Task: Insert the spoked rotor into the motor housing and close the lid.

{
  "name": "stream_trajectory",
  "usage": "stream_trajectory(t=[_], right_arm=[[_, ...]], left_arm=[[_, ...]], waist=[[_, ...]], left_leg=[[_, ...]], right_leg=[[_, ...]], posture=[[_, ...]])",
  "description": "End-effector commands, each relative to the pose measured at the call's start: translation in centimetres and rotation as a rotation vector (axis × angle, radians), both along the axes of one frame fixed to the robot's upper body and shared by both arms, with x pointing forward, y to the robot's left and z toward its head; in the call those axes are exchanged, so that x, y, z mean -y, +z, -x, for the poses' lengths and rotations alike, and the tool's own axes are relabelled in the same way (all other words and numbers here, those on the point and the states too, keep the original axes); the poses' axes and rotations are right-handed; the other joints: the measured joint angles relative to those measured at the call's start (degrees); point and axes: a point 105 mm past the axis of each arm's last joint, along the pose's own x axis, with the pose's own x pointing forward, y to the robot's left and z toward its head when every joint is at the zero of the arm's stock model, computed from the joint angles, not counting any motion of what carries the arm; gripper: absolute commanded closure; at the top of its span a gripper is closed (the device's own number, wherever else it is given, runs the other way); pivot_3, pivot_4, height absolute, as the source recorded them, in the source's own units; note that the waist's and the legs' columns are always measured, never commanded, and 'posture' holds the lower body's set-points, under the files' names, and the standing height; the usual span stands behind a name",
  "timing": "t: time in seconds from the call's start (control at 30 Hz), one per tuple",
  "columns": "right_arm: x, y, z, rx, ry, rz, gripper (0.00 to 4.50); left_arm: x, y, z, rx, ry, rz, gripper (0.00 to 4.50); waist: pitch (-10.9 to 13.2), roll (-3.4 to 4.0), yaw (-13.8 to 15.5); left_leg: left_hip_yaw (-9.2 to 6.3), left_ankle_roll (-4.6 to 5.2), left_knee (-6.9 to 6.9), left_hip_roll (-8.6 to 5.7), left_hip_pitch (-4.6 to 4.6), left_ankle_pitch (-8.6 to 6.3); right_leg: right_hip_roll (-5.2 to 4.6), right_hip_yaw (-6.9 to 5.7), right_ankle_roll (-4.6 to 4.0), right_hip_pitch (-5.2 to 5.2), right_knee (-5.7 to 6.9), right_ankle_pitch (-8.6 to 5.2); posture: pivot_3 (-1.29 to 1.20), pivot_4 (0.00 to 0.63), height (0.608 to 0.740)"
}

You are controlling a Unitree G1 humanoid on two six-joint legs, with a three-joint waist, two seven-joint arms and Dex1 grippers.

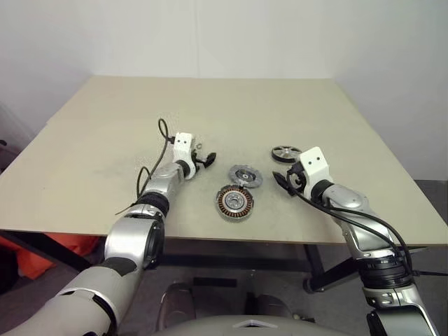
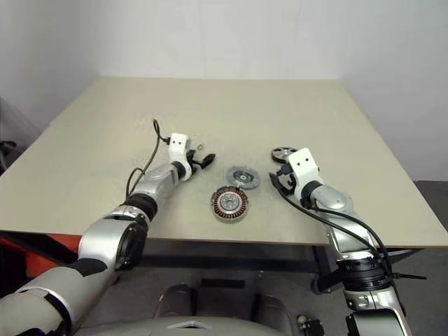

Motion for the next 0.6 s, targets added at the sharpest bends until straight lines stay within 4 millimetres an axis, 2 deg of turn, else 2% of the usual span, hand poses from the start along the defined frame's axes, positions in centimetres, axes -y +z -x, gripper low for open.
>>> stream_trajectory(t=[0.03,0.17,0.33,0.43,0.6], right_arm=[[0.0,1.5,-0.4,0.06,0.002,0.011,0.2],[-0.5,1.5,-0.7,0.062,0.014,0.008,0.2],[-0.9,1.6,-0.9,0.068,0.027,0.005,0.2],[-1.0,1.6,-1.0,0.071,0.028,0.005,0.2],[-0.8,1.9,-1.0,0.084,0.013,0.006,0.2]], left_arm=[[-1.7,2.9,-1.1,0.114,0.074,0.021,0.03],[-1.8,2.8,-1.6,0.111,0.143,-0.049,0.03],[0.9,2.6,-1.7,0.102,0.115,-0.135,0.03],[1.8,2.9,-1.9,0.102,0.119,-0.182,0.03],[1.6,3.1,-2.3,0.091,0.16,-0.257,0.03]], waist=[[0.0,0.0,0.02],[0.0,0.0,0.08],[0.0,0.0,0.8],[0.01,-0.02,0.77],[0.01,-0.02,0.66]], left_leg=[[0.0,0.0,0.0,0.0,0.0,0.0],[0.0,0.02,0.0,-0.04,-0.01,-0.01],[-0.03,0.02,0.01,-0.08,-0.03,-0.01],[-0.04,0.02,0.01,-0.13,-0.06,-0.01],[-0.04,0.02,-0.02,-0.15,-0.04,-0.01]], right_leg=[[0.0,0.0,0.0,0.0,0.0,0.0],[-0.03,0.0,0.01,0.02,-0.02,0.0],[-0.05,0.0,0.29,0.03,-0.02,-0.17],[-0.1,0.0,0.26,0.02,-0.03,-0.14],[-0.1,-0.01,0.23,-0.01,-0.03,-0.12]], posture=[[0.0,0.0,0.74],[0.0,0.0,0.74],[0.0,0.0,0.74],[0.0,0.0,0.74],[0.0,0.0,0.74]])
